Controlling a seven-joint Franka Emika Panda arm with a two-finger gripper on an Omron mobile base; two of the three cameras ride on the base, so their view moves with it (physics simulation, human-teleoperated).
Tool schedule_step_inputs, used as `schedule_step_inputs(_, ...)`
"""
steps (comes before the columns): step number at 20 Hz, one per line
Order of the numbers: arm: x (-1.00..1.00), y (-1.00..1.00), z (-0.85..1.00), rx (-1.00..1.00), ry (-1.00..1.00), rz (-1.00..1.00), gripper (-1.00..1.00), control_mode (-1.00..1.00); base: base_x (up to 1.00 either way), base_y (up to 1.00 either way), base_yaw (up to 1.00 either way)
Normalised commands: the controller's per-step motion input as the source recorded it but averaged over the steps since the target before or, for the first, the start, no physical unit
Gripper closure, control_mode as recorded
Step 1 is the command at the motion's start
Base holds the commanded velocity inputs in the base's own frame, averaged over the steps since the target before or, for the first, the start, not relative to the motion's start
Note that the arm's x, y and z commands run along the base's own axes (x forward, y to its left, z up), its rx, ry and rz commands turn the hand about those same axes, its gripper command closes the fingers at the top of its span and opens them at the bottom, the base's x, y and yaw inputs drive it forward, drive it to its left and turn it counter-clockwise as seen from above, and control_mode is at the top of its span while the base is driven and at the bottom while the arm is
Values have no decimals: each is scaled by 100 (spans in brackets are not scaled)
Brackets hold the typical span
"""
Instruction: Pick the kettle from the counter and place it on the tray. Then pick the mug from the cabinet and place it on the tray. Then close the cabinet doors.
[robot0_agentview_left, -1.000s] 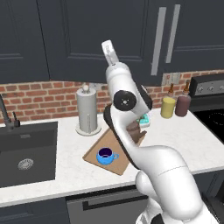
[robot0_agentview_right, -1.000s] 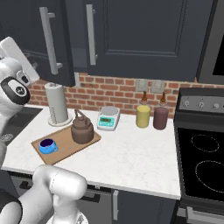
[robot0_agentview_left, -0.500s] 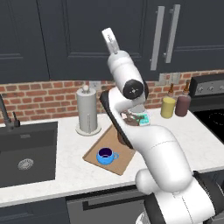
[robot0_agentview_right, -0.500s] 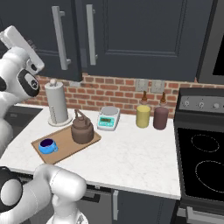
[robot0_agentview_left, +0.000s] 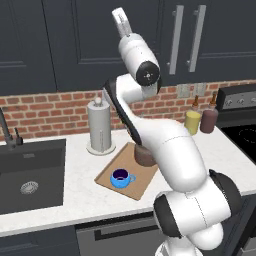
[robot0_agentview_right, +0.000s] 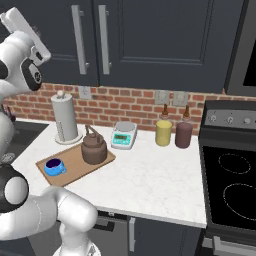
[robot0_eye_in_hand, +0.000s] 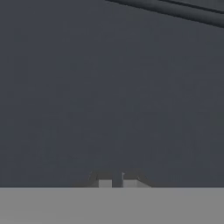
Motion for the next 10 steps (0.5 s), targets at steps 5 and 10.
schedule_step_inputs(5,93,0,4,0,28,0,100,-100,0,0,0)
schedule_step_inputs(10,91,-1,-6,0,14,0,100,-100,0,0,0)
